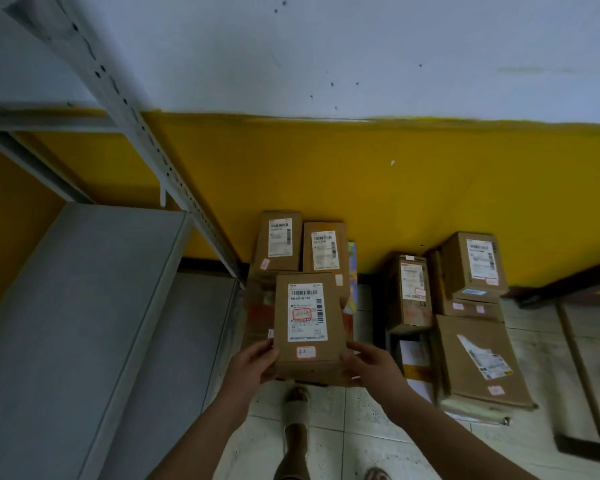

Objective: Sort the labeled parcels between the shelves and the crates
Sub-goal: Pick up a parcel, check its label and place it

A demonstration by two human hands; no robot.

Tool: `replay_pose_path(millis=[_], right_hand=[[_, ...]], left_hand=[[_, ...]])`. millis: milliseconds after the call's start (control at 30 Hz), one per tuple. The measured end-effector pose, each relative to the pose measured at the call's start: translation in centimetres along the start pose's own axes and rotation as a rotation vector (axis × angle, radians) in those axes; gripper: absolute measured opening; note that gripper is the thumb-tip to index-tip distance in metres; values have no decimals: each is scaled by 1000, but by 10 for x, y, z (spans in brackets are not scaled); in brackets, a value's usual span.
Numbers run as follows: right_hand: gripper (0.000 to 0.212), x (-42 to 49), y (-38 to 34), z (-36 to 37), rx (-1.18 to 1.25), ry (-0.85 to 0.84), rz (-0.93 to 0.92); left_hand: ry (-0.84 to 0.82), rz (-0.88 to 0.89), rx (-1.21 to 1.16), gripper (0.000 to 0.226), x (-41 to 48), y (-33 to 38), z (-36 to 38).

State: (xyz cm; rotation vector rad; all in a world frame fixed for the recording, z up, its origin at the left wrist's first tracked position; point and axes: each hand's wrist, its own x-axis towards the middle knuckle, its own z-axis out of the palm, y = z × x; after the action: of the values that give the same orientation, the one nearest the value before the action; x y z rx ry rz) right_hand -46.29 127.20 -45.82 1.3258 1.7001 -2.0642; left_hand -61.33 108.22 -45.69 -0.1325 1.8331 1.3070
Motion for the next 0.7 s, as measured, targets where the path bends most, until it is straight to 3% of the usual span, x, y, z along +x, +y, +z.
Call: replay_pose_path(millis=[200,400,700], right_hand=[[19,106,-54,49,-55,3,31],[31,189,-87,79,-79,84,61],[32,263,-109,91,-309,198,51]], left_hand=[[-29,3,68,20,111,52,-40],[-62,100,280,26,203,73,-60],[53,143,194,36,277,94,-54]])
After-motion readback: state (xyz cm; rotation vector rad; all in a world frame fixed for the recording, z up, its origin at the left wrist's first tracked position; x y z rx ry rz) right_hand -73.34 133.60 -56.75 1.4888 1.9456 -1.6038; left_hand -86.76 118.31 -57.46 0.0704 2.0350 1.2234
